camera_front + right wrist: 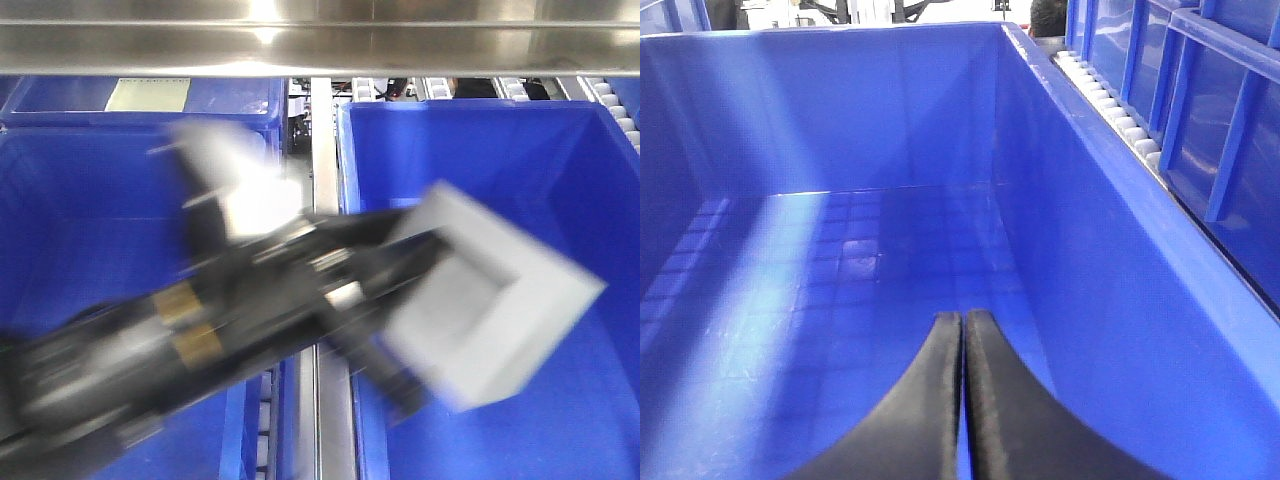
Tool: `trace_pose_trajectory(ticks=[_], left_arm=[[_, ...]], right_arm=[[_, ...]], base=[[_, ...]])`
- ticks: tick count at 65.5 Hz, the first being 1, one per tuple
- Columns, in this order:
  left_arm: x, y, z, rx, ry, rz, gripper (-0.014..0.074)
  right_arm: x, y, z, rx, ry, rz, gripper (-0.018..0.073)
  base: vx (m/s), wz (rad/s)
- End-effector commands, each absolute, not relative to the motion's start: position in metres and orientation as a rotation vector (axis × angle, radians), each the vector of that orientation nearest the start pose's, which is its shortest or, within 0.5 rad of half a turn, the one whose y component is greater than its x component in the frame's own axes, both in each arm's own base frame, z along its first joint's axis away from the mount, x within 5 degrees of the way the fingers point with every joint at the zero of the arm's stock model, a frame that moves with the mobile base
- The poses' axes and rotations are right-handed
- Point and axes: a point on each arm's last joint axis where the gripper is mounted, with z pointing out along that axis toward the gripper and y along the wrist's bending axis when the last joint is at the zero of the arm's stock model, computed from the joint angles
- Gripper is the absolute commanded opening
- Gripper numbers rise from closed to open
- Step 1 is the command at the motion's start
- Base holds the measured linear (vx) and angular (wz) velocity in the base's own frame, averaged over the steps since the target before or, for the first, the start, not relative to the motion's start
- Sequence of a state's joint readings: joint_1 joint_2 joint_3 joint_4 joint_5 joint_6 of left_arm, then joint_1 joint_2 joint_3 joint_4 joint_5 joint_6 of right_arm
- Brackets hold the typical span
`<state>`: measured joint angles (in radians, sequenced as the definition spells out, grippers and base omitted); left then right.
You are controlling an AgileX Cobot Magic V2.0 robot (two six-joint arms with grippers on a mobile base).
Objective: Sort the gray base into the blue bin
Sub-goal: 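Swing the left arm over the farther blue bin and lower the block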
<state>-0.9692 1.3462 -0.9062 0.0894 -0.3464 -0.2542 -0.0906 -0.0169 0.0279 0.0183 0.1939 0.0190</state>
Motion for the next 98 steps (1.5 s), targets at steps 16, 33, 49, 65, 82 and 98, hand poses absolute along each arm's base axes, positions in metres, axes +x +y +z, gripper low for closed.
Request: trace_pose_trajectory(ticks=[16,33,49,65,82,98], left_arm=[[0.231,-0.358,0.342,0.635,1.595,-0.959,-0.0006],[0.260,-0.398,0.302,0.732,1.901,-0.797,-0.0006],[0.265,-0.405,0.264,0.776,2.052,-0.719,-0.0004],[0.266,-0.407,0.252,0.789,2.088,-0.695,0.0081],[0.265,-0.404,0.250,0.803,2.129,-0.668,0.0318],[0.263,-0.401,0.258,0.800,2.126,-0.669,0.0356]], right_arm=[[0.056,-0.005,0.191,0.093,1.640,-0.049,-0.0005],[0.056,-0.005,0.191,0.093,1.640,-0.049,-0.0005],[0.056,-0.005,0.191,0.093,1.640,-0.049,-0.0005],[0.056,-0.005,0.191,0.093,1.640,-0.049,-0.0005],[0.056,-0.005,0.191,0.093,1.640,-0.049,-0.0005],[0.056,-0.005,0.191,0.093,1.640,-0.049,-0.0005]], base=[[0.00,0.00],[0.00,0.00],[0.00,0.00],[0.00,0.00],[0.00,0.00],[0.00,0.00]])
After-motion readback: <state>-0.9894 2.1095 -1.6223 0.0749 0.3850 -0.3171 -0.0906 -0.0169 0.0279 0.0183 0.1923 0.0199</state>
